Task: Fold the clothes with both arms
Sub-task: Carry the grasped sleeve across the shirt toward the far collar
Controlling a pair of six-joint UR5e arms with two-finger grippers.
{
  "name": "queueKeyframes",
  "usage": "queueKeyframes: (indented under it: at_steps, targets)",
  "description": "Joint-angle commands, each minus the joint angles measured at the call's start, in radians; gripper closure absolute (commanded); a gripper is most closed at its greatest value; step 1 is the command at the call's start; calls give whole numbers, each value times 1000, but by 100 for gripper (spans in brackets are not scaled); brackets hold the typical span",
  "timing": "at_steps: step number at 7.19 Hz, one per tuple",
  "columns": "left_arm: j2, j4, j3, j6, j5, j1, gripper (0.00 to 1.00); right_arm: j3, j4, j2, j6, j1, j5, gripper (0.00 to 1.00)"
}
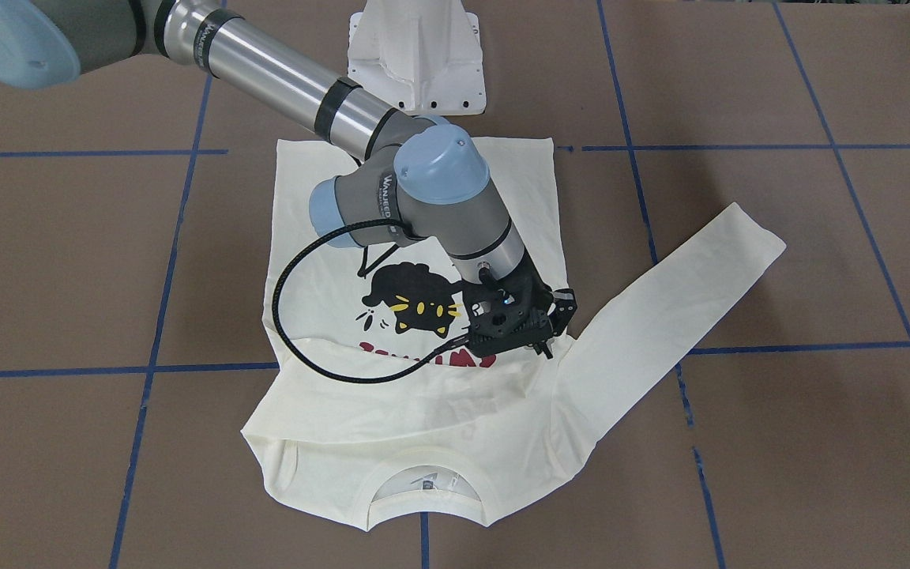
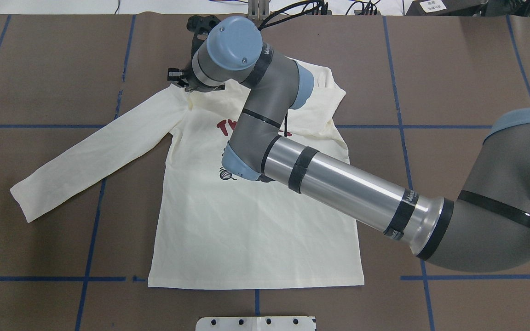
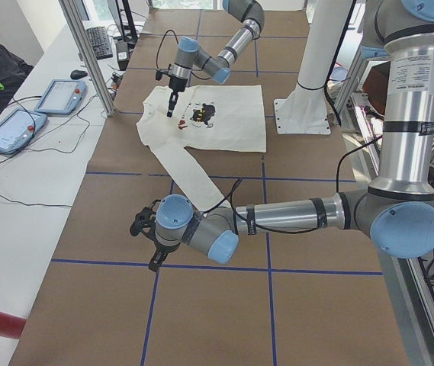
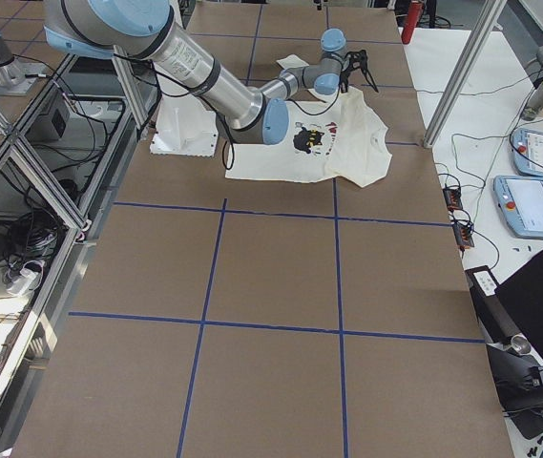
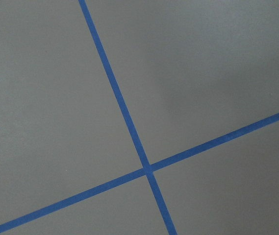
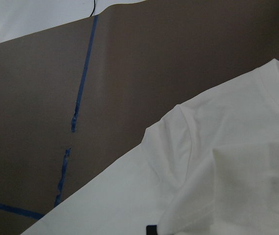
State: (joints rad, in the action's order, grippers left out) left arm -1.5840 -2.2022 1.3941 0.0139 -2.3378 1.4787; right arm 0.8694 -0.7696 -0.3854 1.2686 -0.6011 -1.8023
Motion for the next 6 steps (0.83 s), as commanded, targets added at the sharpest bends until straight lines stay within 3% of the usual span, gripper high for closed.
queueKeyframes:
  at_steps: [1, 4, 5, 6]
  targets:
    - [-1, -1, -7, 0, 0, 0, 0, -10, 87, 2, 2, 32, 37, 100]
    - [-10, -14, -27, 0, -2, 0, 0, -26, 88, 3, 0, 32, 58, 100]
    - [-19, -14, -32, 0, 0, -1, 0, -27, 88, 23, 0, 34, 78, 1]
    - [-24, -16, -43, -2, 0, -1, 0, -29, 90, 52, 8, 44, 115, 0]
